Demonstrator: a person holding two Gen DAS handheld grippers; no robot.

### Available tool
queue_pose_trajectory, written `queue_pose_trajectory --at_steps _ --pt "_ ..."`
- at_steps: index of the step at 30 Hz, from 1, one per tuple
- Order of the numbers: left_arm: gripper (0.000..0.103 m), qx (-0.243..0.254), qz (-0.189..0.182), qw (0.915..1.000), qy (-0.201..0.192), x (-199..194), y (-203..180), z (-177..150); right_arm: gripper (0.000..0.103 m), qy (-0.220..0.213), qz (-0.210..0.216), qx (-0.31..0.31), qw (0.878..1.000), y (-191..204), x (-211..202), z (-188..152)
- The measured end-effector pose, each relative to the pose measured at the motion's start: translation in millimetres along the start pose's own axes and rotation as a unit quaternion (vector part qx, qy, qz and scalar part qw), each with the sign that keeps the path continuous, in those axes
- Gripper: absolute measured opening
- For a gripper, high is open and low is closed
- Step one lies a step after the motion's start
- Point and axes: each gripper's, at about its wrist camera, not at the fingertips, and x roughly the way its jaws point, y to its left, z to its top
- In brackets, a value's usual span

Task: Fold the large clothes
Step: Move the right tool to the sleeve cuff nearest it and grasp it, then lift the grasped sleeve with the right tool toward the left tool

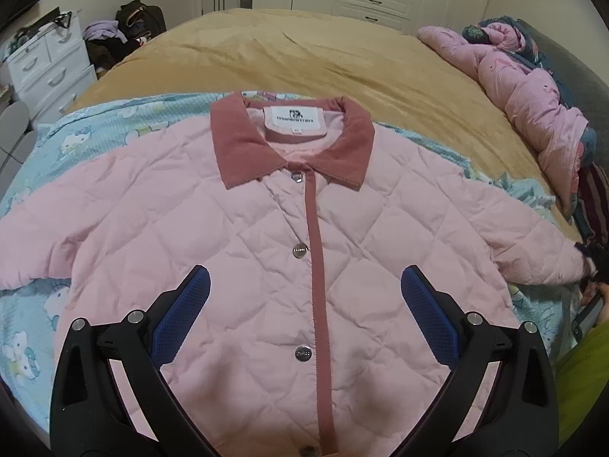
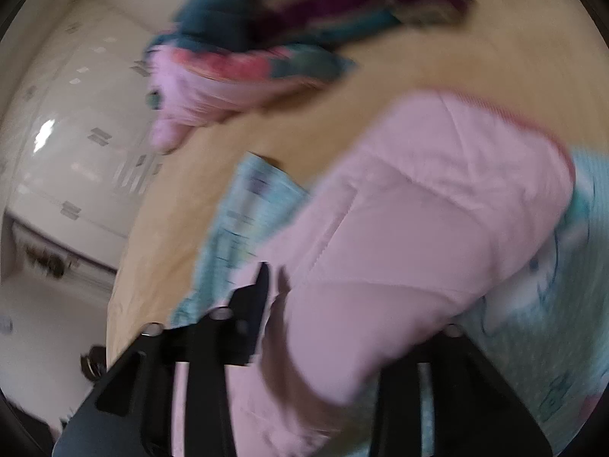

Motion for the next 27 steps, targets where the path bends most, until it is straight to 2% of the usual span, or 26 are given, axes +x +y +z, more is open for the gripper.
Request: queue_pose_trajectory --at_steps 7,15,22,24,27 --pt "0.094 -0.013 -0.007 0.9998 -0.017 -24.7 7.5 12.5 0.019 -0.023 0.077 -0.102 0.992 84.1 -41.8 12.9" --pt "0.094 -0.011 -0.020 0.9993 -0.031 -51.2 7.6 38.4 0.019 -0.030 0.140 -0.228 0.963 198.4 -90.6 -11.8" --pt "0.094 -0.018 -0.034 0.9988 -0.029 -71.0 24.2 67.9 0.019 -0.014 0.182 -0.314 0.932 295.2 -113.2 -71.8" --pt "0.094 -0.013 -0.028 0.9990 -0.033 -76.0 29.9 75.0 0.019 -0.009 0.191 -0.333 0.923 317.4 -117.6 -93.1" --pt "0.094 -0.021 -0.038 0.9987 -0.028 -78.1 46.2 85.2 0.019 0.000 0.203 -0.365 0.908 347.8 -123.8 -132.7"
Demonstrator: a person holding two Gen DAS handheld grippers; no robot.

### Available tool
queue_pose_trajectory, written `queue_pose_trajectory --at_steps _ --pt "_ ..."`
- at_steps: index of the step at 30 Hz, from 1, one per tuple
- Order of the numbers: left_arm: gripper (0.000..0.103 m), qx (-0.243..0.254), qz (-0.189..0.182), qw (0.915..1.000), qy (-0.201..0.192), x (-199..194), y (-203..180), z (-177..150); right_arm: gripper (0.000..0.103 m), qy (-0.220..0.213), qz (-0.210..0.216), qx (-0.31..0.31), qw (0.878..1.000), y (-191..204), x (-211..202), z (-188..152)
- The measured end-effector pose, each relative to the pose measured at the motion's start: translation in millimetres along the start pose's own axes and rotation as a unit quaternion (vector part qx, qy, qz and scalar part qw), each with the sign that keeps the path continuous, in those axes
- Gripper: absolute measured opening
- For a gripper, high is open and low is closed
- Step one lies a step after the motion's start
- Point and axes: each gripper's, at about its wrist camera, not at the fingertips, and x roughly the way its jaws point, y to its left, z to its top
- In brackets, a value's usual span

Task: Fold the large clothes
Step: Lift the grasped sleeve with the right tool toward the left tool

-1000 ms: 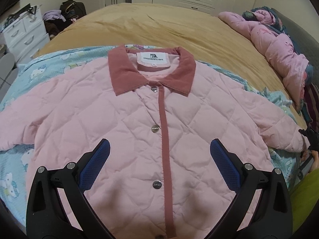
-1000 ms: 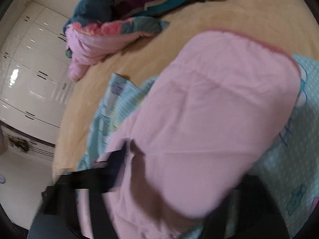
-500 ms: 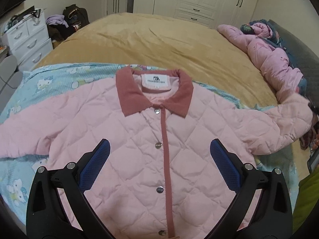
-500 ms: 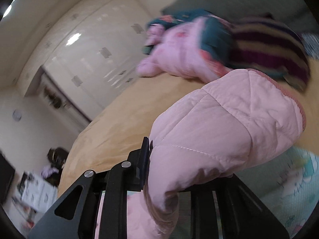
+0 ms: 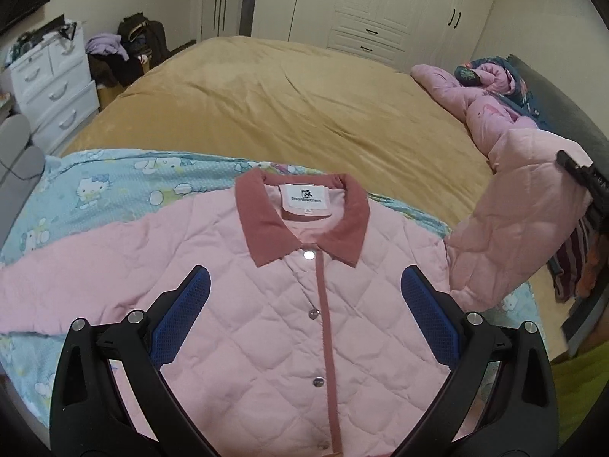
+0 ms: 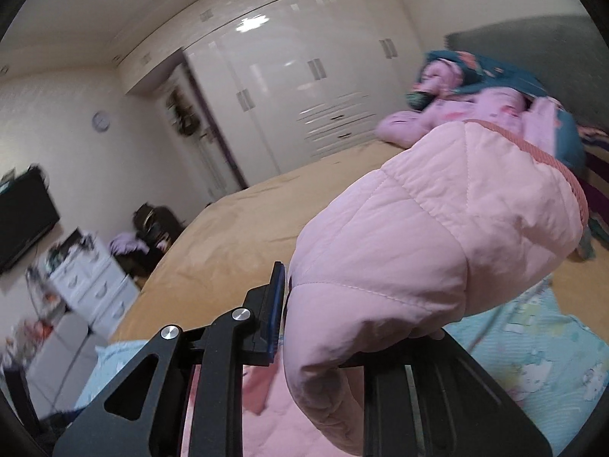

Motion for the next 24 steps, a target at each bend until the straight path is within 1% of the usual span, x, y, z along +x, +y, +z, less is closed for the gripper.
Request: queue_pose_trajectory --at_steps 3,6,9,11,13,15,18,21,24 --pt "0.094 -0.016 -0.013 0.9998 -0.005 -4.4 18.4 8.3 0.019 0.009 0.014 -0.020 1.000 35.4 9.2 -12.4" --pt "0.094 -0.027 -0.035 0.9989 -0.013 -8.7 34.6 14.8 0.019 0.016 0.020 -0.049 0.998 60.9 17.9 -26.5" --pt "0.094 -0.039 -0.078 0.9960 -0.019 -8.6 46.4 19.1 0.019 0.024 0.025 -0.083 0.996 86.7 29.5 -44.5" --pt "0.094 -0.037 -0.101 0.9939 -0.024 -6.5 49.3 20.7 0.019 0.030 0.028 -0.105 0.994 101.2 39.5 -58.0" --pt "0.094 -0.033 -0.104 0.9936 -0.026 -1.7 50.1 20.4 0.019 0.034 0.038 -0.133 0.990 111.8 46.8 -75.5" --pt "0.094 -0.028 -0.104 0.9939 -0.019 5.1 48.8 18.1 0.019 0.043 0.047 -0.155 0.986 126.1 56.1 -98.6" --pt "0.094 -0.023 -0.110 0.9936 -0.013 14.8 49.9 11.8 0.019 0.062 0.061 -0.173 0.981 138.9 68.1 -131.1" --pt "0.094 -0.022 -0.112 0.9935 -0.007 22.2 53.7 3.3 0.019 0.092 0.074 -0.169 0.979 143.2 83.0 -161.6" --pt "0.094 -0.026 -0.110 0.9936 0.007 33.7 59.2 -7.3 0.019 0.118 0.082 -0.156 0.977 142.5 91.9 -189.4"
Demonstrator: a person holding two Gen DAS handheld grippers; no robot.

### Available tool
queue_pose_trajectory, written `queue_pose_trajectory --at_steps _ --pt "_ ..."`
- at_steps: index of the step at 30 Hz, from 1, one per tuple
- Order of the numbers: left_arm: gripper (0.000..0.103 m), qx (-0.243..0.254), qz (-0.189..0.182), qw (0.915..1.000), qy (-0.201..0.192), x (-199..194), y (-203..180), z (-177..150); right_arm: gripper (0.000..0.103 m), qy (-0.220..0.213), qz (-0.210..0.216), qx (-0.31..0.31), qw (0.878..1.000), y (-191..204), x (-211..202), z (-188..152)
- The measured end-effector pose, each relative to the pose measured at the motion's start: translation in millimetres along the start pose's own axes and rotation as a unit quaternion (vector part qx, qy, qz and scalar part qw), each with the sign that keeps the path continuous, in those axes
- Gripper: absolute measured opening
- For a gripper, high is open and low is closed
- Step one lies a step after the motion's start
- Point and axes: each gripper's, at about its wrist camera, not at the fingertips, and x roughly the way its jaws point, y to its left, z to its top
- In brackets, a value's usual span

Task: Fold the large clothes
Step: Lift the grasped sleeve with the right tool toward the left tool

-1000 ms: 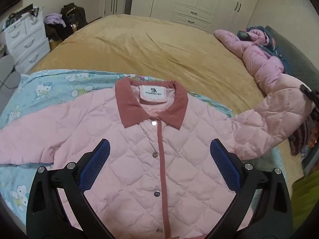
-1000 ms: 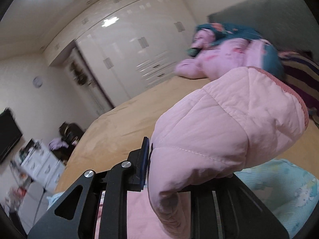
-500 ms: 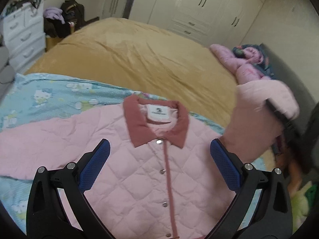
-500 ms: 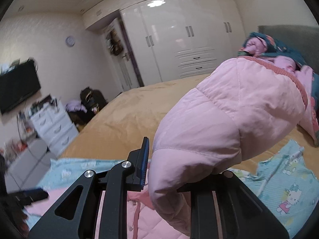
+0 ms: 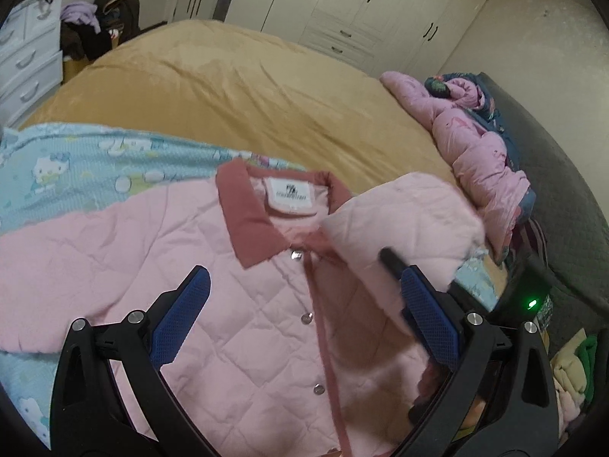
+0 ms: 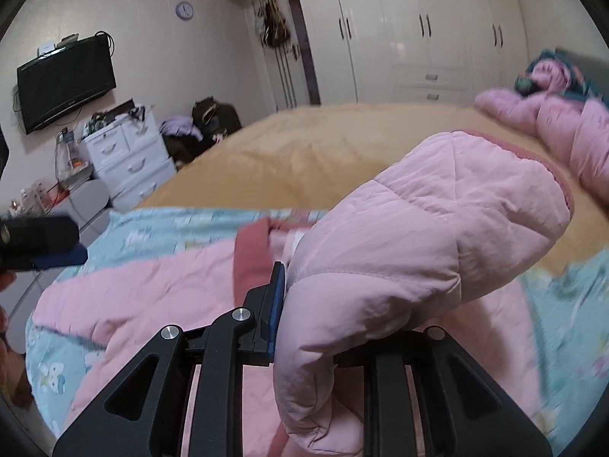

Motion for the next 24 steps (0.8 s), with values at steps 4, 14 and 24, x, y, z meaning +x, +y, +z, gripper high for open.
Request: queue_pose_trajectory --at_steps 4,14,24 --pt "0.094 -0.010 0.007 0.9999 0.011 11.7 10.9 -14.4 0.020 0.049 0.019 0.064 0.997 -7.7 25.1 -39.3" --pt "0.094 -0.021 0.001 0.9991 0.037 34.6 22.7 -36.4 0.075 0.127 0.121 0.269 0.947 -47.7 3.8 -92.7" --pt "0.094 -0.028 -0.008 0.9983 0.051 32.4 24.8 -48.9 0.040 0.029 0.079 0.382 0.920 -99.4 -32.1 -92.1"
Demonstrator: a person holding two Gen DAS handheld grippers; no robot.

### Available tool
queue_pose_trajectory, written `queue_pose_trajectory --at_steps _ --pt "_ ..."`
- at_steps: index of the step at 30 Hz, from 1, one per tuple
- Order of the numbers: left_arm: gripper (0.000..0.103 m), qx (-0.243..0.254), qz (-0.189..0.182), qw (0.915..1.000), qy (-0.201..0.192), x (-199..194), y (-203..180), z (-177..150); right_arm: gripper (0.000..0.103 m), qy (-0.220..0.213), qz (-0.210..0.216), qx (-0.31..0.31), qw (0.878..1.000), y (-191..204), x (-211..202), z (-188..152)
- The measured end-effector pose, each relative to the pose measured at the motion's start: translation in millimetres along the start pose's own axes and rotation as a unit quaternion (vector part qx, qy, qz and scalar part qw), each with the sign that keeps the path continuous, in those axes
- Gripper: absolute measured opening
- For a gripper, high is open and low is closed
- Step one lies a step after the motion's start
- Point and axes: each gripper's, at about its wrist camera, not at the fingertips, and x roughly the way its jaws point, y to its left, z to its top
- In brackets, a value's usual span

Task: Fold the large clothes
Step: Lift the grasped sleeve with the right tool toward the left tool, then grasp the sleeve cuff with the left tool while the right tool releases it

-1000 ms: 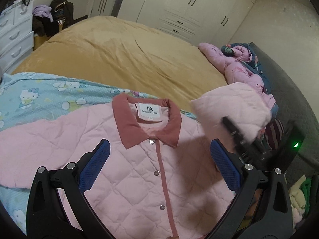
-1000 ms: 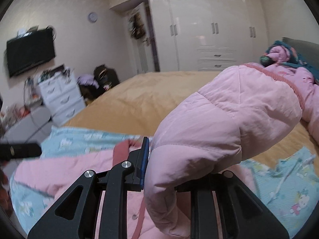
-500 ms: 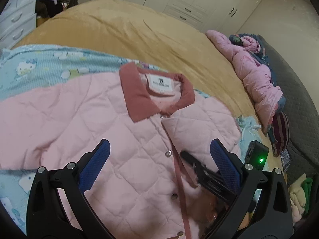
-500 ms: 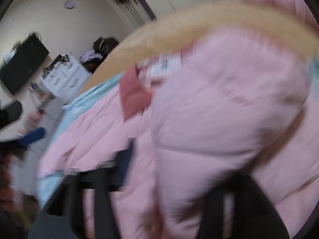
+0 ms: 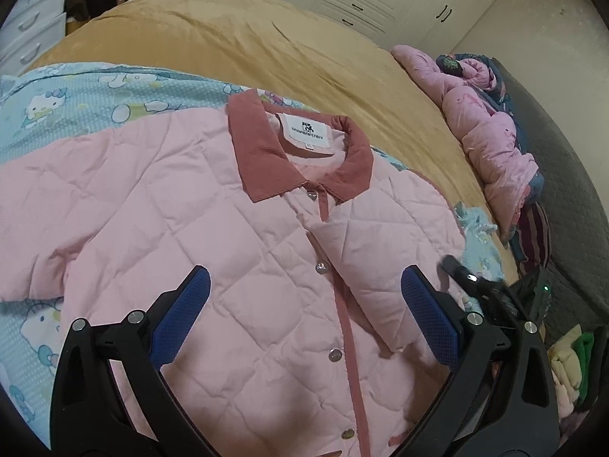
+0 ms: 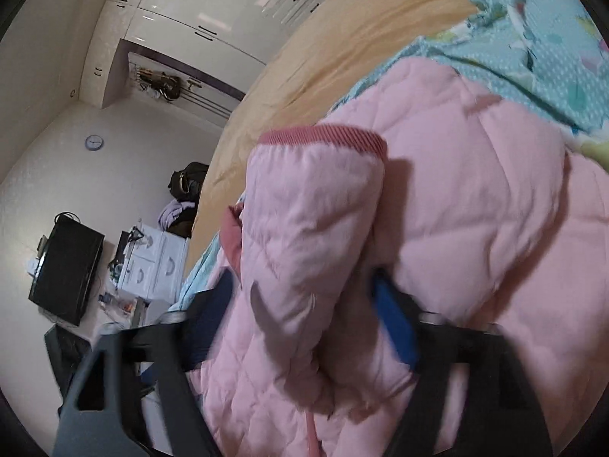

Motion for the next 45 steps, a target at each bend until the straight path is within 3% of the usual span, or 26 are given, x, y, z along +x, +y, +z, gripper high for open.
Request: queue_pose_trajectory --at_steps 5,9,13,17,21,24,29,33,36,37,38,40,41,42,45 --pt "0.094 -0.035 -0.036 0.9987 -0.008 -14.2 9.2 7.4 0.029 -0.022 0.022 -0.067 0.997 29.3 -5.0 -2.3" --pt "0.094 -0.077 -0.078 0.9937 -0.021 -25.4 19.5 14.8 0.028 -0.027 0.036 -0.176 0.983 69.1 -9.0 -19.9" --pt "0.094 -0.109 -0.121 0.9865 -0.019 -28.7 27.1 19.2 0.025 -0.003 0.041 -0.276 0.960 99.7 -1.8 -50.6" --pt "0.094 -0.143 -0.156 0.9774 -0.005 -22.9 37.6 16.9 0.025 0.018 0.019 -0.363 0.931 116.8 8.3 -88.9" --pt "0.094 -0.170 -0.159 0.9724 0.011 -10.8 48.1 10.9 0.025 0.027 -0.001 -0.419 0.908 119.6 17.0 -116.3" --pt "0.094 -0.181 -0.139 0.9728 0.037 5.9 53.9 5.9 0.025 0.033 -0.010 -0.462 0.886 127.2 25.6 -136.6" --pt "0.094 -0.203 -0.145 0.9667 0.055 29.0 65.6 -1.6 0.028 0.048 -0.018 -0.500 0.865 123.2 31.5 -150.2" --pt "0.094 -0.191 -0.130 0.9712 0.059 38.4 67.0 -6.4 0.032 0.059 -0.017 -0.519 0.853 121.6 34.4 -159.7" --pt "0.086 -0.178 -0.124 0.9744 0.061 41.7 66.9 -9.1 0.043 0.070 -0.006 -0.511 0.857 118.9 37.8 -158.2" --pt "0.076 -0.168 -0.120 0.9766 0.061 42.5 65.6 -9.5 0.047 0.073 -0.003 -0.510 0.857 119.0 37.5 -159.0" --pt "0.069 -0.155 -0.114 0.9794 0.061 42.6 63.9 -9.9 0.059 0.073 -0.003 -0.509 0.857 118.8 36.8 -159.3" --pt "0.034 -0.124 -0.099 0.9858 0.055 40.9 60.6 -9.4 0.068 0.075 0.002 -0.502 0.861 117.4 31.3 -160.0" --pt "0.025 -0.114 -0.092 0.9878 0.052 39.6 60.3 -9.6 0.069 0.079 0.006 -0.496 0.865 115.6 29.2 -159.1" --pt "0.019 -0.104 -0.089 0.9893 0.050 38.5 60.0 -9.0 0.071 0.084 0.011 -0.487 0.870 113.2 27.0 -157.4" --pt "0.015 -0.059 -0.083 0.9939 0.044 32.2 50.1 -3.3 0.074 0.088 0.017 -0.452 0.888 103.9 17.8 -147.2"
